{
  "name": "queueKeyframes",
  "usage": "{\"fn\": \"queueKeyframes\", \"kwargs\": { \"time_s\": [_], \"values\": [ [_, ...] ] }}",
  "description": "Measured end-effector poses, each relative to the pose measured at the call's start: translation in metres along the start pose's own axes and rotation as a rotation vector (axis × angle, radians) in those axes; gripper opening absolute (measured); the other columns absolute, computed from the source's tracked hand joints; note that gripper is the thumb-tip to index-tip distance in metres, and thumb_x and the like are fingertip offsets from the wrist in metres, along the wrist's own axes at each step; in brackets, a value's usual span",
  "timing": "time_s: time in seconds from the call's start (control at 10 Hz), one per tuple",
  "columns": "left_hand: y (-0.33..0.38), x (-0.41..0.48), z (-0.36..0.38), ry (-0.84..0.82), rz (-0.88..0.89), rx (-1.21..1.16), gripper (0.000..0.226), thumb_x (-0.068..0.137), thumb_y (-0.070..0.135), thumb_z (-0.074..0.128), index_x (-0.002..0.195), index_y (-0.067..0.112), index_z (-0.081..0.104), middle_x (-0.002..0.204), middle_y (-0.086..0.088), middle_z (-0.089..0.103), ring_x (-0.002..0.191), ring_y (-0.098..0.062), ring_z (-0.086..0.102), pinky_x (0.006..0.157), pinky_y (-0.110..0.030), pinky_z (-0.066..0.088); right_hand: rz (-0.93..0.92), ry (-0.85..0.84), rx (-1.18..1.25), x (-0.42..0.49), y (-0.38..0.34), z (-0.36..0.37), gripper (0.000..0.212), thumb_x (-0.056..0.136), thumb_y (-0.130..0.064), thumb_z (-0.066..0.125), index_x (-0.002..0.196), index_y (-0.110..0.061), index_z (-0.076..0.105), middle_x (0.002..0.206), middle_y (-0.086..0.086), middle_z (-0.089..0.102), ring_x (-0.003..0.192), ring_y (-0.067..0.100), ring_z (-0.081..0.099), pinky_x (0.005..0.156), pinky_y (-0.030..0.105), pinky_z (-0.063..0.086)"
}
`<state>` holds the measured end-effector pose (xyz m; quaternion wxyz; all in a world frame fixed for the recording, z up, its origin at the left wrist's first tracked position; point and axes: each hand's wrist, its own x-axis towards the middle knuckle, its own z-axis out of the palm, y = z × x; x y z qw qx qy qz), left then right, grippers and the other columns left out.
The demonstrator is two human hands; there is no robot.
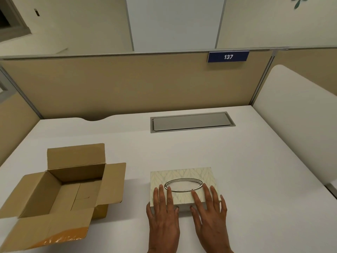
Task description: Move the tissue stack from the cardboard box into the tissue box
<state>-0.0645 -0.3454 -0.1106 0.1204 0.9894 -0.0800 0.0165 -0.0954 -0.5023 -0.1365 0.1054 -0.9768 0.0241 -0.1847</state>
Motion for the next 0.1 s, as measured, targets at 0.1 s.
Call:
{"fn": "queueKeyframes", "kwargs": {
  "time_s": [0.1],
  "values": [
    [0.0019, -0.0021, -0.0098, 0.031, 0.034, 0.014, 0.061, 0.097, 0.043, 0.025, 0.147, 0.013, 0.041, 0.156, -0.015, 0.039, 0.146, -0.029, 0.024, 0.115, -0.047, 0.012, -0.009, -0.047, 0.0, 0.0013, -0.0011, -0.0062, 0.053, 0.1, -0.042, 0.038, 0.151, -0.027, 0.038, 0.162, 0.013, 0.027, 0.151, 0.034, 0.021, 0.115, 0.062, 0.022]
  ]
}}
